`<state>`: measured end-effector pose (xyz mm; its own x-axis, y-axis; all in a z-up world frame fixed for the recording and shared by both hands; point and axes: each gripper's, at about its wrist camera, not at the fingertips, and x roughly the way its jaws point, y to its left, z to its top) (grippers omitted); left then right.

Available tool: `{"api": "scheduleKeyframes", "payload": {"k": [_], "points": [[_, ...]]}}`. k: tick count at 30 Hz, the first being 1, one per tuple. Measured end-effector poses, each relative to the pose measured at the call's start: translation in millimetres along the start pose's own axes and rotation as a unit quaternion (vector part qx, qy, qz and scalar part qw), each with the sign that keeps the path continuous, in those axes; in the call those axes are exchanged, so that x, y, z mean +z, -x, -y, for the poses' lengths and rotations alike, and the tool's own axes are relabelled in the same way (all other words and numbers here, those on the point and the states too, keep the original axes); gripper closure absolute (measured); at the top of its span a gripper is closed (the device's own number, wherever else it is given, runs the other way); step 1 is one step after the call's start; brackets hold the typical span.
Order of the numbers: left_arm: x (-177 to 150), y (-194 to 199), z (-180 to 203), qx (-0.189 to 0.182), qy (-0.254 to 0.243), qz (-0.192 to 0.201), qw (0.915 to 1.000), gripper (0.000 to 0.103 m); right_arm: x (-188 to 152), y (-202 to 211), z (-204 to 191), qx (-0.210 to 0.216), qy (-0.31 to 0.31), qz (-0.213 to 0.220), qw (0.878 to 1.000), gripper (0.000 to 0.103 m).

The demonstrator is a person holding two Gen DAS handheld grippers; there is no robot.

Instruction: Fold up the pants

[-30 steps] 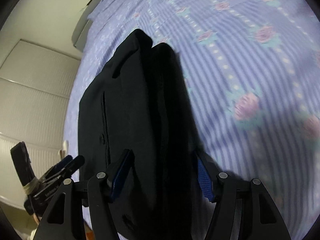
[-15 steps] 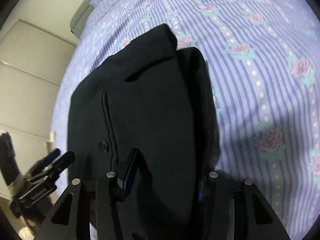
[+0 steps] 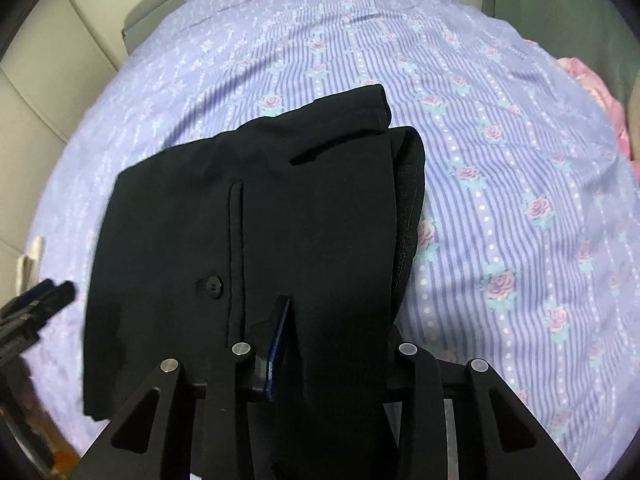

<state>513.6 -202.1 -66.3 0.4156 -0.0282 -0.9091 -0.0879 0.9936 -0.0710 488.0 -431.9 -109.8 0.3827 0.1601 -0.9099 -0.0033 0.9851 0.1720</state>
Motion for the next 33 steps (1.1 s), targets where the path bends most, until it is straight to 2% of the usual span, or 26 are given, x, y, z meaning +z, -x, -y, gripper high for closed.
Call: {"api": "scheduleKeyframes", "payload": {"k": [5,9,15,18,22,23,25,26,28,31,33], "points": [[0.1,-27.9,-29.5,-0.035,0.016,-0.036,0.9986,0.013,-2.6,-9.6,0.2,-0.021,0.012,-0.008,1.0,0.069],[3.5,-43.8,-22.3,-0.071,-0.007,-0.052,0.9961,0.013,-5.7,-12.2,3.3,-0.03,0.017,-0.01,0.999,0.069],[12.8,-58.0,-21.7,-0.119,-0.005,-0.055,0.9914,0.014,-5.0,-16.3,-1.1,-0.041,0.011,-0.013,0.999,0.069],[20.8,-72.7,-25.5,-0.142,-0.002,-0.065,0.9877,0.02,-7.9,-16.7,-2.4,-0.047,0.012,-0.014,0.999,0.069],[25.4,-90.1,-23.7,-0.209,0.009,-0.086,0.9742,0.024,-7.0,-18.6,-3.1,-0.05,0.009,-0.015,0.999,0.068],[25.3,-89.6,-25.4,-0.216,0.014,-0.088,0.9724,0.026,-6.9,-19.0,-3.0,-0.051,0.009,-0.015,0.999,0.068],[24.9,-89.2,-28.0,-0.238,0.027,-0.092,0.9664,0.047,-7.1,-19.5,-3.5,-0.053,0.01,-0.015,0.998,0.068],[22.8,-86.1,-29.4,-0.262,0.027,-0.1,0.9594,0.047,-6.9,-19.9,-4.1,-0.055,0.01,-0.015,0.998,0.068],[21.0,-77.9,-29.2,-0.293,0.003,-0.101,0.9506,0.047,-5.7,-21.4,-6.4,-0.06,0.015,-0.014,0.998,0.068],[23.8,-79.3,-30.9,-0.304,-0.025,-0.111,0.946,0.047,1.3,-30.6,-10.9,-0.065,0.021,-0.011,0.998,0.068],[27.1,-91.2,-30.8,-0.302,-0.022,-0.13,0.9441,0.047,1.8,-32.1,-10.8,-0.065,0.022,-0.009,0.998,0.068]]}}
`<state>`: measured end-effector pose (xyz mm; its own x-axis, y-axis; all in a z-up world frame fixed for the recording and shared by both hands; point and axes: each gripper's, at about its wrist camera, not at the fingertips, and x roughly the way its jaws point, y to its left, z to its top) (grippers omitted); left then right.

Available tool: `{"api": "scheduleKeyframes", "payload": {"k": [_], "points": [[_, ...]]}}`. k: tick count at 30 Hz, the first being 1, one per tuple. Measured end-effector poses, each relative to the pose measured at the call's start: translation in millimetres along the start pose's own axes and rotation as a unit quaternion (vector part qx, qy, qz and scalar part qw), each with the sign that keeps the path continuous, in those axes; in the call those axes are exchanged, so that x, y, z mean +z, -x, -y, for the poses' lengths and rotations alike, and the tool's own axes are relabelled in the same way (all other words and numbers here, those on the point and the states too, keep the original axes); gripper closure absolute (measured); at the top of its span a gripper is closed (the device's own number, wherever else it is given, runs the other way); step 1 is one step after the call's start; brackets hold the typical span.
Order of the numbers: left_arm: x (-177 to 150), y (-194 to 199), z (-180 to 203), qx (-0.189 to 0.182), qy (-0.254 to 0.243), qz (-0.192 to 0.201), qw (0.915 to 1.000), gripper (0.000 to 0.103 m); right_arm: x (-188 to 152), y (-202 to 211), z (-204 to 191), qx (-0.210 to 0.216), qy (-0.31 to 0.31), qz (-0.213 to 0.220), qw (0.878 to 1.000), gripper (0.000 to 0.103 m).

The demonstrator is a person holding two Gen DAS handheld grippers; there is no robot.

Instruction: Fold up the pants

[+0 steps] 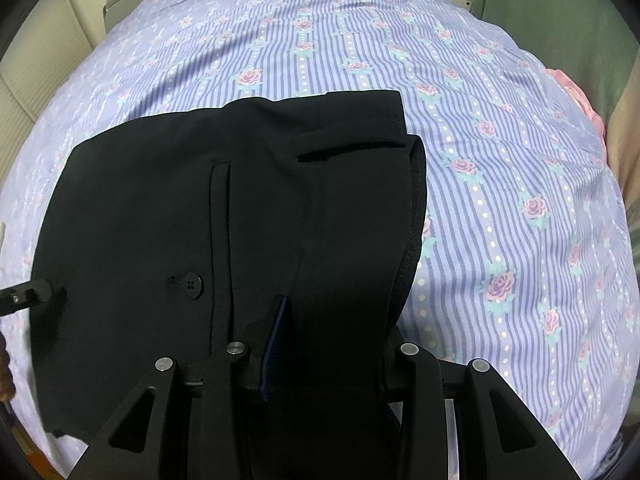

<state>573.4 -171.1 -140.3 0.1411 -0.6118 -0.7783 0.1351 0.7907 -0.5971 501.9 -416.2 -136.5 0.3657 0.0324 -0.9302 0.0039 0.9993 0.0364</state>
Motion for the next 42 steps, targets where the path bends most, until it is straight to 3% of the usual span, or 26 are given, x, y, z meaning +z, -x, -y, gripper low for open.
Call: {"api": "scheduleKeyframes", "payload": {"k": [6,10,14,19,28,42], "points": [[5.3,-16.1,6.1,-0.003,0.036,-0.003,0.9993,0.048,-2.9,0.1,10.1,0.021,-0.014,-0.001,1.0,0.067],[-4.2,0.8,19.8,0.034,0.032,0.012,0.9988,0.071,-4.4,3.0,19.0,0.046,-0.034,0.0,0.998,0.067],[-14.2,19.4,39.1,0.054,0.022,0.037,0.9977,0.086,-7.7,17.7,20.3,0.062,-0.045,0.013,0.997,0.071],[-27.9,34.6,67.3,0.097,-0.003,0.063,0.9932,0.089,-12.7,42.3,19.1,0.081,-0.054,0.038,0.994,0.076],[-63.7,83.1,91.4,0.118,-0.022,0.085,0.9891,0.089,-28.1,93.4,8.4,0.094,-0.045,0.056,0.993,0.077],[-146.1,196.2,143.3,0.158,0.013,0.11,0.9811,0.089,-59.8,190.4,-24.7,0.126,0.005,0.042,0.991,0.077]]}}
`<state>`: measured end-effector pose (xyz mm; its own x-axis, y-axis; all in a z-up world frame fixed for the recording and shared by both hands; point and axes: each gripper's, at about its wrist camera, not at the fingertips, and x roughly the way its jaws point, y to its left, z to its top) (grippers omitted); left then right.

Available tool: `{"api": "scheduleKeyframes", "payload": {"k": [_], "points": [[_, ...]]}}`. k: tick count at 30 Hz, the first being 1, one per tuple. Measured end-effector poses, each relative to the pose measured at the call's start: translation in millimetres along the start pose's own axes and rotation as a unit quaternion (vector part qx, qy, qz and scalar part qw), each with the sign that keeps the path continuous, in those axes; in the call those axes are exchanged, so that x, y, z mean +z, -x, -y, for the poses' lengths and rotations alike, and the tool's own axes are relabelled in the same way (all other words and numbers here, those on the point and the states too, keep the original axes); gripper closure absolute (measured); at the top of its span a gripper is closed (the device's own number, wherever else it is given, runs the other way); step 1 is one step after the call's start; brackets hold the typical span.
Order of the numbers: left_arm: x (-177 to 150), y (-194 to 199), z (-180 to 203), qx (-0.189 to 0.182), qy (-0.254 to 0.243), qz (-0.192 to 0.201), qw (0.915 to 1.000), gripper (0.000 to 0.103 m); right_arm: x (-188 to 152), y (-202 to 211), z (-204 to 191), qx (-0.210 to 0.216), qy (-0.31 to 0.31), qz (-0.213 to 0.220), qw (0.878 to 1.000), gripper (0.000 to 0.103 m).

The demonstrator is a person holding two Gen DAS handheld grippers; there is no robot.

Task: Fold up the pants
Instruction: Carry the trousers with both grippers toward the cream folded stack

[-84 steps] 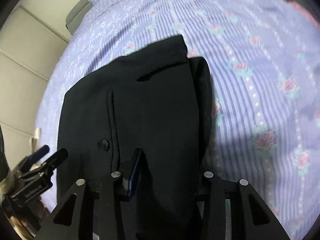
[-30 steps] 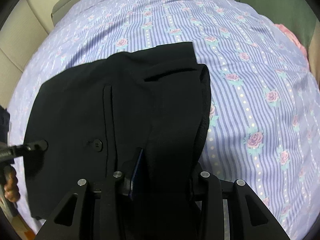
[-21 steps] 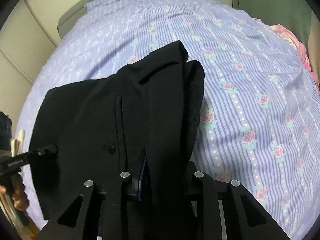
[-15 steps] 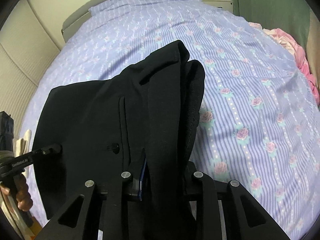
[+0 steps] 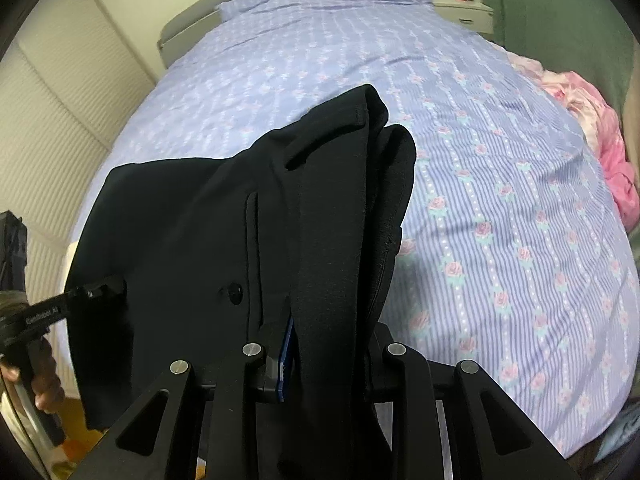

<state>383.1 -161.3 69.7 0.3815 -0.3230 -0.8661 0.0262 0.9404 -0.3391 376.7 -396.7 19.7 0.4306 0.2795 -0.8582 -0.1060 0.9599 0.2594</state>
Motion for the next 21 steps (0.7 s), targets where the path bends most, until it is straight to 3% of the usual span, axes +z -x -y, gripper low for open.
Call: {"api": "scheduleKeyframes", "payload": {"k": [10,21], "points": [[-19.3,84.6,-14.0,0.031,-0.011,0.049,0.9983,0.089,10.0,44.6,-61.5,0.013,0.059,0.03,0.998,0.077],[-30.5,163.1,-111.2,0.046,-0.012,0.085,0.9952,0.089,19.4,42.6,-182.8,0.018,0.078,0.053,0.995,0.077]]}}
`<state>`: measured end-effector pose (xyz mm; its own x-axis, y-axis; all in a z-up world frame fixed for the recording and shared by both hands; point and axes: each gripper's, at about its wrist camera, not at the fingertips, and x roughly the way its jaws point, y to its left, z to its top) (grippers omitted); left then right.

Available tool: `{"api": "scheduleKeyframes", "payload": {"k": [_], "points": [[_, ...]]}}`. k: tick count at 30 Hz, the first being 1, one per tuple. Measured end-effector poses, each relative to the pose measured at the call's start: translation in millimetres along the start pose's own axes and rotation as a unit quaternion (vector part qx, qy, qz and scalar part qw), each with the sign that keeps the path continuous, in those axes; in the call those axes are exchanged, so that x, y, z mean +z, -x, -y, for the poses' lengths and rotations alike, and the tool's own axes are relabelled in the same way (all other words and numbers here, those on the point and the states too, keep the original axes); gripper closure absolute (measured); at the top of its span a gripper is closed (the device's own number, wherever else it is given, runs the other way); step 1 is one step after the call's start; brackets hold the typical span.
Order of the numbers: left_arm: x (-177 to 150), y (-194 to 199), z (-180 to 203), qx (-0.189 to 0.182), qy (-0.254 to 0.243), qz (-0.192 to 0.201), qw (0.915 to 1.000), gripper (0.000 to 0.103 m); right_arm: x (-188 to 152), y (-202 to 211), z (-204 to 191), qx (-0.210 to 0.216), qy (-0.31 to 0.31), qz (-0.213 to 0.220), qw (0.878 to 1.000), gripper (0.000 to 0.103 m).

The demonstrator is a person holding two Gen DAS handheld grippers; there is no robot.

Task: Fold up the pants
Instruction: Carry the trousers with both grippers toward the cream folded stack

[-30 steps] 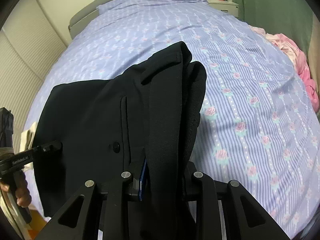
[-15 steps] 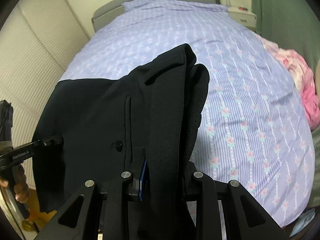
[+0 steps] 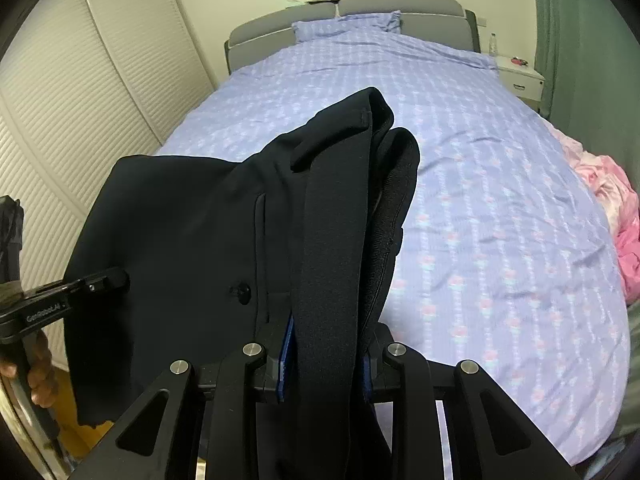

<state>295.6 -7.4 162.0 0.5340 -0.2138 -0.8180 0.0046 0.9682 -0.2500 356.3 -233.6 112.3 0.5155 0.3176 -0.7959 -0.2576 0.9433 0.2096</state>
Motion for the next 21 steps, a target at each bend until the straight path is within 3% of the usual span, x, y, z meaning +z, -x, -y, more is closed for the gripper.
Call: {"api": "scheduleKeyframes", "payload": {"k": [12,18,21], "points": [[-6.7,36.9,-147.0,0.015,-0.005,-0.003,0.9999,0.089,5.1,-48.7,-138.9,0.01,0.007,-0.021,1.0,0.077],[-14.8,42.1,-225.9,0.026,0.026,-0.001,0.9993,0.089,13.4,-78.0,-201.2,0.009,0.038,-0.043,0.998,0.077],[-11.9,33.0,-245.4,0.043,0.039,0.0,0.9983,0.089,18.9,-93.4,-237.5,0.02,0.065,-0.054,0.996,0.077]]}}
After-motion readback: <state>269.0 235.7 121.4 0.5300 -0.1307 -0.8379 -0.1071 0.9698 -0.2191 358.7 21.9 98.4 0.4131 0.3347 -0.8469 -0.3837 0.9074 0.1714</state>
